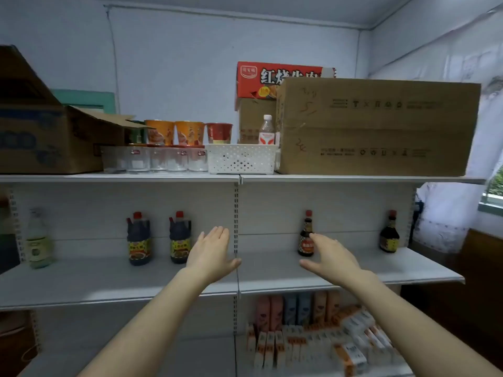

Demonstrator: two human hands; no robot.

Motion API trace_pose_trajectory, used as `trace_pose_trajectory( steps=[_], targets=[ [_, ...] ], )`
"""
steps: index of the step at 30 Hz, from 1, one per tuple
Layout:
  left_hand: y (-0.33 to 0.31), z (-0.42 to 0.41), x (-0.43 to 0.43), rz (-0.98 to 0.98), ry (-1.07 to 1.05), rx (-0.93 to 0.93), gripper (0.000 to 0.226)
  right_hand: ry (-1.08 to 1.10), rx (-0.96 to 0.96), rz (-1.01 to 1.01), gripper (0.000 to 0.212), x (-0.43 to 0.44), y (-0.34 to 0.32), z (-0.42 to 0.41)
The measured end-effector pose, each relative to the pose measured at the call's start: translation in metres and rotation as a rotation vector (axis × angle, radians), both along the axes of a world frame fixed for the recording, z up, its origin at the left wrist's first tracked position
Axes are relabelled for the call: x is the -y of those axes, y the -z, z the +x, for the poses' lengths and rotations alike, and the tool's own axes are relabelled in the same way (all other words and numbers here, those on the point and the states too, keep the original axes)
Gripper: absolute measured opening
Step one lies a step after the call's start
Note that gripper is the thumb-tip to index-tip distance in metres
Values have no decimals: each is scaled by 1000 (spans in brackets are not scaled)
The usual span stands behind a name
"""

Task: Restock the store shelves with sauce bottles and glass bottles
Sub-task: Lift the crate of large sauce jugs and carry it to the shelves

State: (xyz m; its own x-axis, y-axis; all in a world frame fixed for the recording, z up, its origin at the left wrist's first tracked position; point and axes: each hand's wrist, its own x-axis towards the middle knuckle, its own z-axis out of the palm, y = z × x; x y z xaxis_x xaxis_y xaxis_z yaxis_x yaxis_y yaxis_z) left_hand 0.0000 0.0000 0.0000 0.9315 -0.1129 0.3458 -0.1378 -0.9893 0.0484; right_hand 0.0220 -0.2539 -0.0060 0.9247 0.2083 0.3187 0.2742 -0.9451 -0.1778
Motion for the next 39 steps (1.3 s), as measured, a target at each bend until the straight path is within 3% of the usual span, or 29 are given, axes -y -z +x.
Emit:
trace_pose_trajectory(
  steps=[10, 19, 25, 39],
  targets=[
    [37, 16, 121, 64, 223, -92, 81, 212, -92, 44, 75, 123, 50, -31],
    [68, 1, 362, 15, 555, -133, 73, 509, -144, 43, 74, 338, 86, -116],
    [95, -23, 528, 39, 742, -238, 81, 745, -165, 60, 74, 468, 103, -201],
    [200, -90, 823, 202, 1188, -390, 80, 1279, -395, 256, 73, 687, 195, -361]
  ],
)
